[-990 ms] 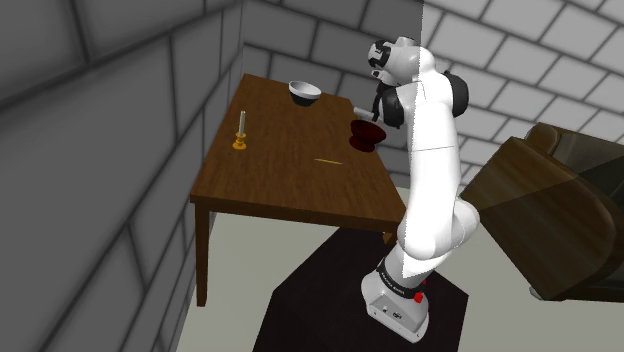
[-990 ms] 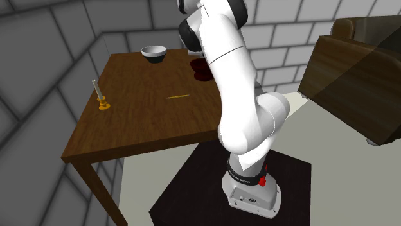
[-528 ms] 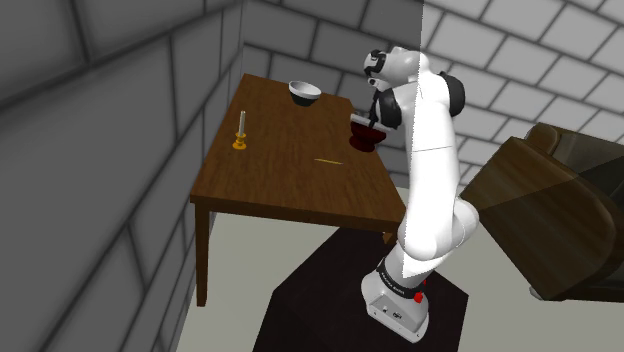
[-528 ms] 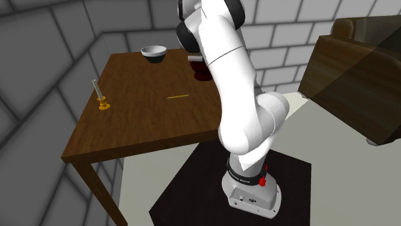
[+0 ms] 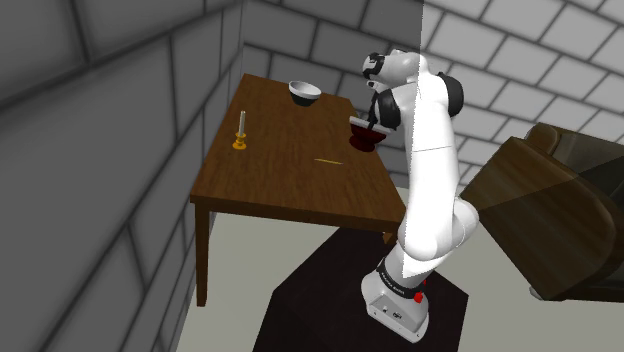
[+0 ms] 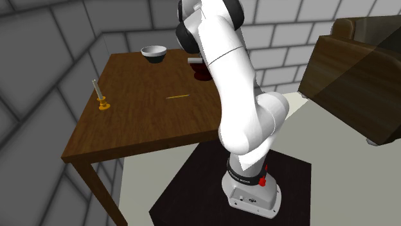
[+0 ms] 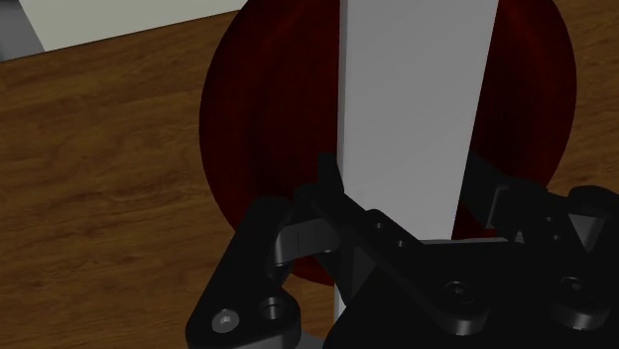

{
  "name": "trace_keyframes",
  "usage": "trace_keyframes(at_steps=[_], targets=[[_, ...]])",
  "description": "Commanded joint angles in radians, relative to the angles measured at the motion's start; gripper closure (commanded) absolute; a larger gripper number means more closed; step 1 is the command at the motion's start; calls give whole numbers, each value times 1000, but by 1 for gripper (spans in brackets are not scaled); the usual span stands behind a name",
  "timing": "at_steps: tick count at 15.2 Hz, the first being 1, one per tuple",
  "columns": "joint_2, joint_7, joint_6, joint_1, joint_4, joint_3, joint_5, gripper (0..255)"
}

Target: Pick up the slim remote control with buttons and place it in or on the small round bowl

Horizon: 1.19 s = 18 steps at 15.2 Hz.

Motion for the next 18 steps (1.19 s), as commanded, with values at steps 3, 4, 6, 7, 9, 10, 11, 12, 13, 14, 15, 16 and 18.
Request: trace_keyframes(at_steps=[3, 4, 6, 7, 9, 10, 11, 12, 13, 14, 15, 16, 18], targets=[[0, 0, 0, 0, -4, -1, -1, 0], [1, 0, 0, 0, -4, -1, -1, 0], [0, 0, 0, 1, -4, -1, -1, 0], [2, 0, -1, -1, -1, 0, 0, 0], [-7, 12, -61, -17, 59, -5, -10, 0], [-9, 18, -93, -27, 93, -7, -14, 0], [-10, 23, -119, -36, 122, -7, -16, 0], [-10, 23, -119, -36, 122, -7, -16, 0], [-10, 23, -119, -36, 122, -7, -16, 0], [-10, 23, -119, -36, 122, -7, -16, 0], [-10, 23, -119, -36, 122, -7, -16, 0], [-10, 23, -119, -36, 122, -7, -16, 0], [-10, 23, -119, -36, 122, -7, -16, 0]])
